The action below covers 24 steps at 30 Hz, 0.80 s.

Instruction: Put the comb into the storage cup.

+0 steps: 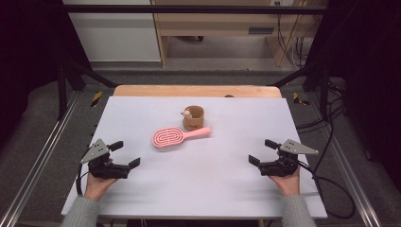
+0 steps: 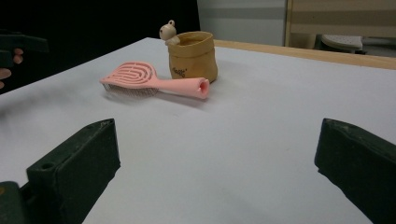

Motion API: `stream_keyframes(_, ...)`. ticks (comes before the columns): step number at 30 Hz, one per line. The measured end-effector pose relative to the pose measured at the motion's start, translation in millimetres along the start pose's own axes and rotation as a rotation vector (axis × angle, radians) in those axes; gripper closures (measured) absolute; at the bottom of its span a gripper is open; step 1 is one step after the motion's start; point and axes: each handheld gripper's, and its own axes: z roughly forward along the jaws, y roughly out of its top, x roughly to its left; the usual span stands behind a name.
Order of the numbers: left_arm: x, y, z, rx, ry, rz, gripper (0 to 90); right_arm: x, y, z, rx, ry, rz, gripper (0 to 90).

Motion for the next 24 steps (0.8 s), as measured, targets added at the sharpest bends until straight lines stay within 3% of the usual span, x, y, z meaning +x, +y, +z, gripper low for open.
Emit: stream_keyframes(24, -5.7, 11.6, 6.9, 0.018, 0.026, 0.002, 0.0, -0.4, -0.8, 1.9, 0.018, -0.002, -0.005, 0.5)
